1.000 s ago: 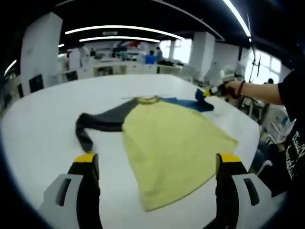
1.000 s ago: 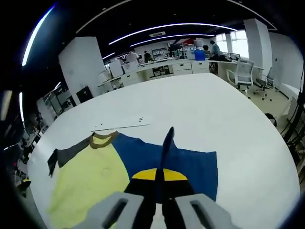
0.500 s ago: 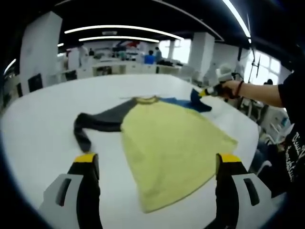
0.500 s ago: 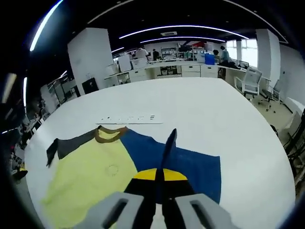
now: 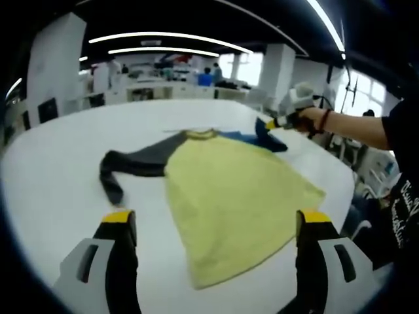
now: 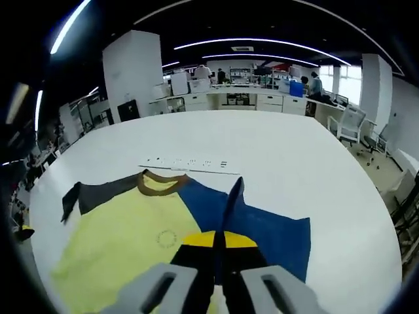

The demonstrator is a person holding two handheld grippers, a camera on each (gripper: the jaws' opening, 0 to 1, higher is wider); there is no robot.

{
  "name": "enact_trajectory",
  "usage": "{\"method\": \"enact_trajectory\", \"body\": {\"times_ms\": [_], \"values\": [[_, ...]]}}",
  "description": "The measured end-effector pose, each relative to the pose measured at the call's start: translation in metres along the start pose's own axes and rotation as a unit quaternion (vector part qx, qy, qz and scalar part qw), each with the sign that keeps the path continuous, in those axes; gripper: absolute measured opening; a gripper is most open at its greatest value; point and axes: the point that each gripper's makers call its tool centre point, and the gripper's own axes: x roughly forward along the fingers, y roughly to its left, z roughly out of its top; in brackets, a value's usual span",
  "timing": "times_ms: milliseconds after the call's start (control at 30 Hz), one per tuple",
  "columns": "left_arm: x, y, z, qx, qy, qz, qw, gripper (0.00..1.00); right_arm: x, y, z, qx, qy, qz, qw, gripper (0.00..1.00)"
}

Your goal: Fold the garment on the visible template until the final outline fits inside the template.

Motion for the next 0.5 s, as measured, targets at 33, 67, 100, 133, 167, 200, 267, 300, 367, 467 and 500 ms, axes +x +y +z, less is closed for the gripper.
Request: {"method": "enact_trajectory", "body": {"times_ms": [33, 67, 100, 133, 167, 200, 267, 300, 367, 467, 500], "values": [[0.000, 0.000, 0.000, 0.001, 0.001, 0.000, 1.0000, 0.98, 0.001, 0.003, 0.001, -0.008, -0.001, -0.002, 1.0000, 0.00], [0.000, 0.000, 0.000, 0.003, 0.001, -0.001, 1.0000, 0.98, 0.002, 0.005, 0.001, -0.011, -0.002, -0.003, 0.9999, 0.00], [0.000, -0.001, 0.000, 0.004, 0.001, -0.002, 1.0000, 0.98, 0.003, 0.008, 0.002, -0.015, -0.003, -0.002, 0.9999, 0.00], [-0.001, -0.001, 0.000, 0.005, 0.001, -0.002, 1.0000, 0.98, 0.004, 0.011, 0.002, -0.019, -0.003, -0.001, 0.9998, 0.00], [-0.001, 0.000, 0.001, 0.005, 0.001, -0.001, 1.0000, 0.99, 0.004, 0.013, 0.003, -0.024, -0.002, 0.000, 0.9997, 0.00], [-0.001, 0.000, 0.001, 0.006, 0.000, -0.001, 1.0000, 0.99, 0.006, 0.015, 0.003, -0.029, -0.003, 0.002, 0.9996, 0.00], [-0.001, 0.000, 0.003, 0.005, -0.005, -0.002, 1.0000, 0.99, 0.008, 0.017, 0.005, -0.036, -0.005, 0.004, 0.9993, 0.00], [-0.001, 0.000, 0.004, 0.004, -0.008, -0.002, 1.0000, 0.99, 0.010, 0.019, 0.005, -0.038, -0.004, 0.005, 0.9993, 0.00], [-0.001, 0.001, 0.006, 0.003, -0.013, -0.002, 0.9999, 0.99, 0.012, 0.027, 0.008, -0.038, -0.006, 0.011, 0.9992, 0.00], [-0.002, 0.002, 0.008, 0.004, -0.016, -0.002, 0.9999, 0.99, 0.015, 0.037, 0.011, -0.046, -0.009, 0.018, 0.9988, 0.00], [-0.002, 0.003, 0.008, 0.004, -0.017, -0.002, 0.9998, 0.99, 0.016, 0.039, 0.012, -0.047, -0.010, 0.019, 0.9986, 0.00]]}}
